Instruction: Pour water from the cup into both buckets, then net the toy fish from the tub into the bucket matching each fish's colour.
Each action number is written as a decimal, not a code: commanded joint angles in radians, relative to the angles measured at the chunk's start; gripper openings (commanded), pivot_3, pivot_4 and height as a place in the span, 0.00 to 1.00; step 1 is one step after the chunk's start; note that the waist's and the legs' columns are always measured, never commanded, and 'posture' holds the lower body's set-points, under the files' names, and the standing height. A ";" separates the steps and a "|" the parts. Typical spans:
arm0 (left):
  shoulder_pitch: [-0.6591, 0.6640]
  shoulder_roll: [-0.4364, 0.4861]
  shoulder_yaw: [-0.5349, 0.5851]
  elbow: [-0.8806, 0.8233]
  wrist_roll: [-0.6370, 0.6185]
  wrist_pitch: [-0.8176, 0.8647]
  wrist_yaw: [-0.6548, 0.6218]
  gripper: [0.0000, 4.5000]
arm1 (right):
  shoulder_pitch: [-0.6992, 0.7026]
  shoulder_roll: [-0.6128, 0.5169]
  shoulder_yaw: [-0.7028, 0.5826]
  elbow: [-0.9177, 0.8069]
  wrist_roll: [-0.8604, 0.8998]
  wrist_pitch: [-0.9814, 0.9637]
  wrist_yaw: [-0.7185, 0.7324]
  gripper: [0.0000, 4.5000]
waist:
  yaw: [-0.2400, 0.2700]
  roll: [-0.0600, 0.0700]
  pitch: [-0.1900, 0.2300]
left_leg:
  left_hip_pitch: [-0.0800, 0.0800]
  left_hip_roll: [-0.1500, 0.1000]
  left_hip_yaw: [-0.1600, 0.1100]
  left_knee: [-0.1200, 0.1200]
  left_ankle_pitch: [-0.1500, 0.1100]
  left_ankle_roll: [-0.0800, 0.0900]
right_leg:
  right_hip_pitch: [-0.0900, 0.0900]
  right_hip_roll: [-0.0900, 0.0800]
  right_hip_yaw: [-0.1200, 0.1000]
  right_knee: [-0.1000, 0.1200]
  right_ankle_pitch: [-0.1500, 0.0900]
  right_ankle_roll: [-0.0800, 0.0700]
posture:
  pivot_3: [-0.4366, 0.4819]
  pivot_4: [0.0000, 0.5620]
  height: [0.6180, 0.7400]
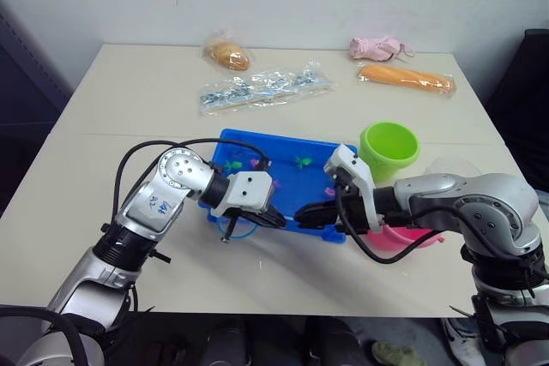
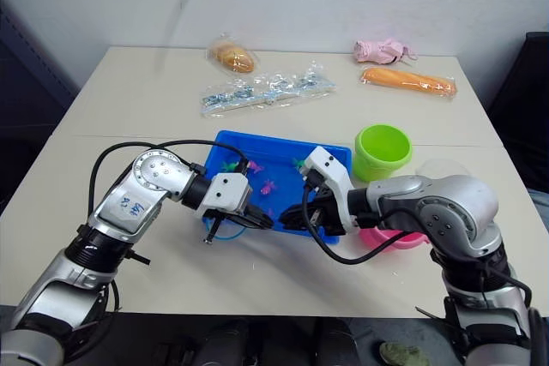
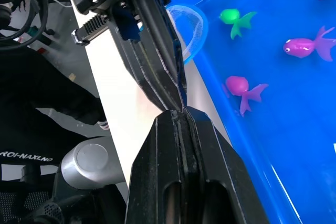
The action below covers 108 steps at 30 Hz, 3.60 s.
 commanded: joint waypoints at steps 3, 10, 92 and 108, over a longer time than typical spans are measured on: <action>-0.019 0.008 0.034 -0.029 -0.018 0.015 0.001 0.00 | 0.011 -0.020 -0.037 -0.026 0.022 -0.014 0.027 0.15 | 0.000 0.000 0.000 | 0.000 0.000 0.000 0.000 0.000 0.000 | 0.000 0.000 0.000 0.000 0.000 0.000 | 0.48 0.27 1.00; -0.027 0.002 0.033 -0.038 -0.017 0.037 0.005 0.00 | 0.018 -0.022 -0.027 -0.020 0.006 -0.033 0.031 0.62 | 0.001 0.000 0.000 | 0.000 0.000 0.000 0.000 0.000 0.000 | 0.000 0.000 0.000 0.000 0.000 0.000 | 0.48 0.27 1.00; 0.335 0.023 0.455 -0.100 -0.399 0.181 0.210 0.99 | 0.041 -0.463 0.143 0.101 -0.804 -0.814 0.347 0.00 | -0.022 0.000 0.000 | 0.003 0.002 0.001 -0.001 0.000 0.000 | 0.001 -0.002 0.004 0.000 0.001 0.002 | 0.48 0.27 1.00; 0.342 0.006 0.432 -0.101 -0.400 0.173 0.227 0.99 | 0.040 -0.455 0.193 0.195 -0.993 -0.930 0.427 0.00 | -0.021 0.000 0.000 | 0.003 0.002 0.001 -0.001 0.000 0.000 | 0.001 -0.002 0.004 0.000 0.001 0.002 | 0.48 0.27 1.00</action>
